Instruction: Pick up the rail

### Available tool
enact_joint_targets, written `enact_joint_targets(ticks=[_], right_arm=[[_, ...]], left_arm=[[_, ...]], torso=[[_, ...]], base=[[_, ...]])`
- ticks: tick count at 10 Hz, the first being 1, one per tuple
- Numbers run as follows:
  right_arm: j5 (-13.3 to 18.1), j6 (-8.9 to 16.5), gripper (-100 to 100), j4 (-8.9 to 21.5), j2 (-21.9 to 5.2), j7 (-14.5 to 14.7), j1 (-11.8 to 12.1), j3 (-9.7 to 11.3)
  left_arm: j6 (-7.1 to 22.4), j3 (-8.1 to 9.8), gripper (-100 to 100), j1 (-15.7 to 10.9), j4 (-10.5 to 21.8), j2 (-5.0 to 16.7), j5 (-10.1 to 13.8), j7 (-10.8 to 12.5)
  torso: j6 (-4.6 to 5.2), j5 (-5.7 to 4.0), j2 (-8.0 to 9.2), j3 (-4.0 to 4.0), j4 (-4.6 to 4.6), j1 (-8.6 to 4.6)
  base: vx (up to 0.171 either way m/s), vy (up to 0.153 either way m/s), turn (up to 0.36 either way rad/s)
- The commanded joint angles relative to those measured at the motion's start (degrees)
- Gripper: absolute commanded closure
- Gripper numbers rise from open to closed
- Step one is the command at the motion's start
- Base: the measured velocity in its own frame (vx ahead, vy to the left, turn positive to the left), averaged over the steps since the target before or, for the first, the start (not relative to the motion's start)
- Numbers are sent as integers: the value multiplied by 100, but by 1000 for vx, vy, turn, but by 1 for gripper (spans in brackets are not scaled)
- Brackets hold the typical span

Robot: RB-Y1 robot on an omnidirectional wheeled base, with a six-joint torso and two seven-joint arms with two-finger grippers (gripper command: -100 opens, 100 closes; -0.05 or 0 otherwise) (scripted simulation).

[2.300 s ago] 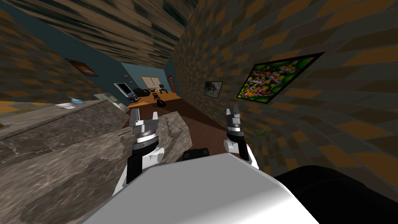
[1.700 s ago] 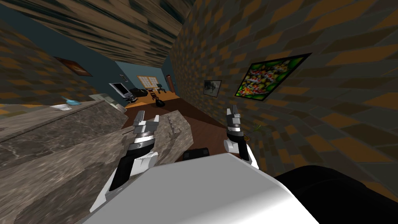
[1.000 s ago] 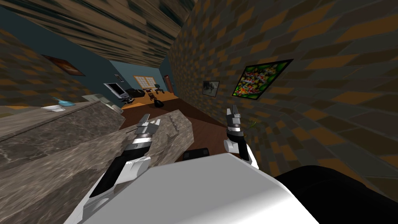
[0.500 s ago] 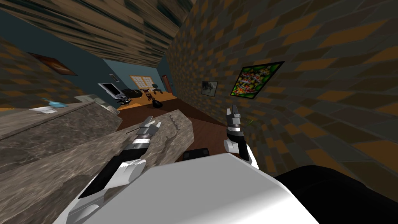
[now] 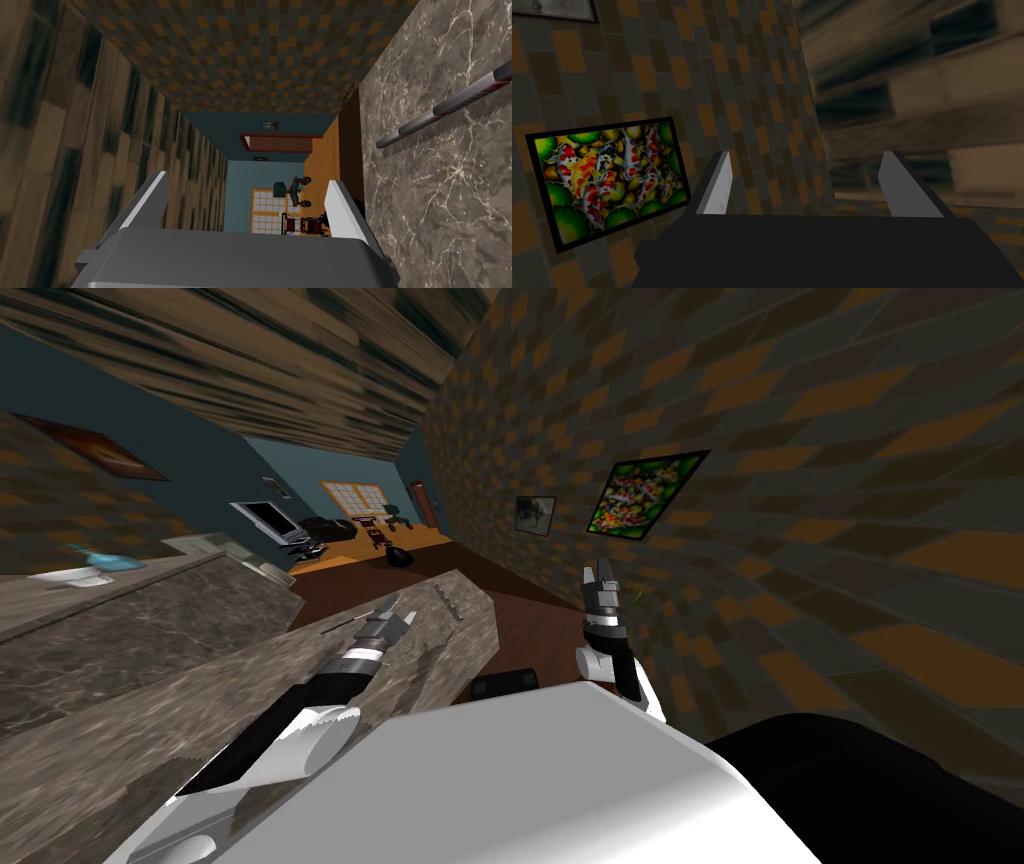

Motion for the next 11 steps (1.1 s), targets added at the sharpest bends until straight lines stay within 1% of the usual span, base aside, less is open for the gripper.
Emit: enact_joint_targets(ticks=[1, 2, 3, 4, 5, 6, 7, 8, 9, 10, 11], right_arm=[[0, 0, 0, 0, 0, 0, 0, 0], [0, 0, 0, 0, 0, 0, 0, 0], [0, 0, 0, 0, 0, 0, 0, 0], [0, 0, 0, 0, 0, 0, 1, 0], [0, 0, 0, 0, 0, 0, 0, 0], [0, 0, 0, 0, 0, 0, 1, 0], [0, 0, 0, 0, 0, 0, 0, 0], [0, 0, 0, 0, 0, 0, 1, 0], [0, 0, 0, 0, 0, 0, 0, 0], [0, 0, 0, 0, 0, 0, 1, 0], [0, 0, 0, 0, 0, 0, 1, 0]], left_arm=[[256, 31, -100, 50, -38, 95, 122, -43], [401, 83, -100, 140, 0, 346, 372, -114], [534, 83, -100, 140, 0, 346, 372, -114], [725, 133, -100, 230, 44, 583, 615, -189], [812, 133, -100, 230, 44, 603, 623, -189], [995, 181, -100, 318, 94, 862, 873, -266], [1088, 181, -100, 318, 94, 865, 873, -266], [1299, 228, -100, 405, 149, 1106, 1114, -346], [1360, 228, -100, 405, 149, 1131, 1122, -346], [1588, 272, -100, 491, 209, 1374, 1368, -429], [1793, 314, -100, 574, 274, 1562, 1552, -513]], torso=[[0, 0, 0, 0, 0, 0], [-1, 0, -2, -1, 0, -2], [0, 0, -3, -2, 0, -2], [-2, 0, -6, -3, -1, -4], [0, -1, -7, -4, -2, -4], [-1, -1, -9, -5, -2, -7], [1, -1, -10, -6, -2, -7], [-2, -1, -11, -6, -2, -8], [0, -2, -12, -7, -2, -9], [-2, -2, -14, -8, -3, -10], [1, -2, -17, -10, -3, -10]], base=[[-27, 27, -53], [-25, 27, -106], [-19, 22, -49], [-17, 16, -85], [-14, 15, -56], [-13, 12, -132], [-10, 13, -56], [-5, 8, -102], [0, 8, -54], [6, 4, -107], [19, 0, -196]])
